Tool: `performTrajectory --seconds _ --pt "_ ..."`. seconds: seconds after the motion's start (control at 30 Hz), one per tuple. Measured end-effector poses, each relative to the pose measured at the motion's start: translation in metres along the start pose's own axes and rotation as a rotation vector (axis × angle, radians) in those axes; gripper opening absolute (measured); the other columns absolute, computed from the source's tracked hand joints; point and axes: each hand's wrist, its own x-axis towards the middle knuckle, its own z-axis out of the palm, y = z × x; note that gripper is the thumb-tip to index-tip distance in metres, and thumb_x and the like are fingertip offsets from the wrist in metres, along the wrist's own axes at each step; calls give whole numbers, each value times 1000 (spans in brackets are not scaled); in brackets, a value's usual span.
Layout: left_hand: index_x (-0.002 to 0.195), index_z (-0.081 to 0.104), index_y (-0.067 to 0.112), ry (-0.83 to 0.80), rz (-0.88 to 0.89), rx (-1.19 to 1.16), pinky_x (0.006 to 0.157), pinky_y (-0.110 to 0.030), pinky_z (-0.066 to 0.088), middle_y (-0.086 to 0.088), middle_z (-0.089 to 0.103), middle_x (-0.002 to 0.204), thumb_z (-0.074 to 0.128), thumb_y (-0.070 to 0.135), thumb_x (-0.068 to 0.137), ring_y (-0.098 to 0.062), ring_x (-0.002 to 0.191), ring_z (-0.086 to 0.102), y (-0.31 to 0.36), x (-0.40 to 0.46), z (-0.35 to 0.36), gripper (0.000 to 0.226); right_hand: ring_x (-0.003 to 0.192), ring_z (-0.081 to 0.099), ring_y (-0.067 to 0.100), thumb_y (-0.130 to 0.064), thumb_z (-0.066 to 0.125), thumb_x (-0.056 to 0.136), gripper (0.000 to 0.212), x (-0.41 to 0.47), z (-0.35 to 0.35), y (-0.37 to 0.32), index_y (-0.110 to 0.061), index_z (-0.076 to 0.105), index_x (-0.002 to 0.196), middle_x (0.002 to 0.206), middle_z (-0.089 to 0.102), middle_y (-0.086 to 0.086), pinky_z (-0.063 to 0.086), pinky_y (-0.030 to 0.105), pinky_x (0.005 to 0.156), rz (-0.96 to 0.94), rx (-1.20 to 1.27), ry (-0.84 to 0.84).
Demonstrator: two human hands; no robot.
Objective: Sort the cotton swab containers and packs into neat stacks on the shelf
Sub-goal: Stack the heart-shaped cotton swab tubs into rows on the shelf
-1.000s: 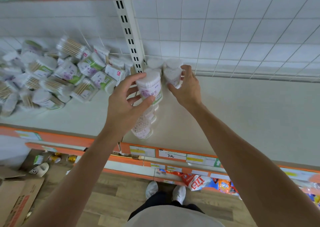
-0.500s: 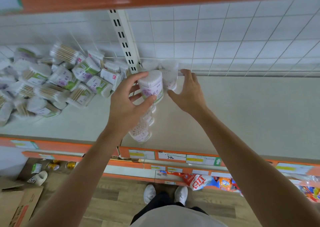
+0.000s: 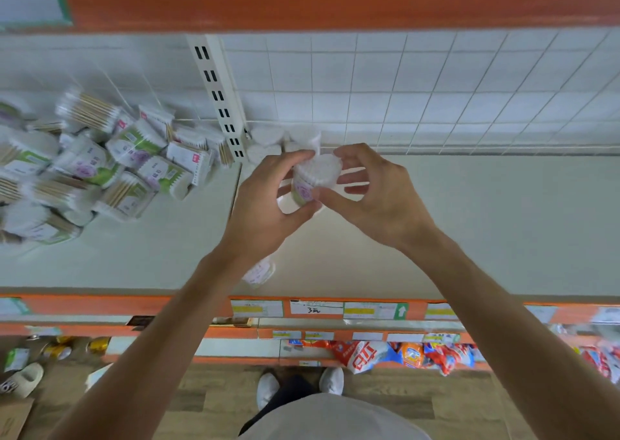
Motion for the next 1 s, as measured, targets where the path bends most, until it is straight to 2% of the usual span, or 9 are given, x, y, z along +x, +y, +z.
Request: performTrajectory --seconds 0.17,0.27,0.33,0.4,0.53,0.73,0.83,1.0 --pt "140 52 21 -46 -47 0 101 -25 51 4 57 136 83 20 82 -4 123 57 -2 -9 -11 66 90 65 -5 -53 82 75 63 1 13 -5 -22 60 125 111 66 -16 52 8 76 33 10 9" --pt "147 45 29 -114 -80 74 113 -29 39 15 48 147 82 23 83 1 136 44 -9 -11 -30 75 95 65 0 -50 84 74 62 2 21 0 -23 60 124 114 66 -14 55 15 81 43 -8 47" --pt "148 44 30 -87 -113 135 116 -29 34 19 45 148 80 23 84 6 137 39 -15 -12 -46 74 96 64 1 -49 84 75 62 2 27 6 -23 58 125 116 65 -13 56 19 83 69 -23 74" --pt "149 43 30 -67 -143 199 116 -25 31 18 45 149 76 24 88 7 137 38 -21 -16 -60 70 97 64 3 -48 84 75 61 3 36 12 -23 58 124 115 65 -11 57 24 83 100 -31 86" --pt "148 44 29 -88 -159 289 109 -7 22 14 45 149 72 26 90 7 135 37 -26 -27 -73 64 98 63 8 -47 84 76 60 8 58 24 -21 58 123 116 66 -6 58 32 85 116 -50 79" --pt "147 45 32 -66 -185 291 114 -22 29 17 47 147 71 32 92 4 137 39 -29 -43 -83 61 101 62 12 -48 81 77 64 21 75 32 -18 55 127 118 65 -1 56 36 88 123 -73 59" --pt "148 46 29 -57 -214 297 114 -23 29 15 48 148 69 35 92 2 138 39 -31 -48 -88 60 102 62 13 -48 81 77 65 25 76 35 -17 55 128 119 64 -1 56 35 89 130 -76 43" --pt "146 48 28 -41 -252 331 106 -2 22 17 49 143 70 28 91 9 131 39 -36 -57 -87 60 100 62 13 -46 81 77 65 31 79 39 -16 55 128 117 65 0 55 34 88 138 -85 42"
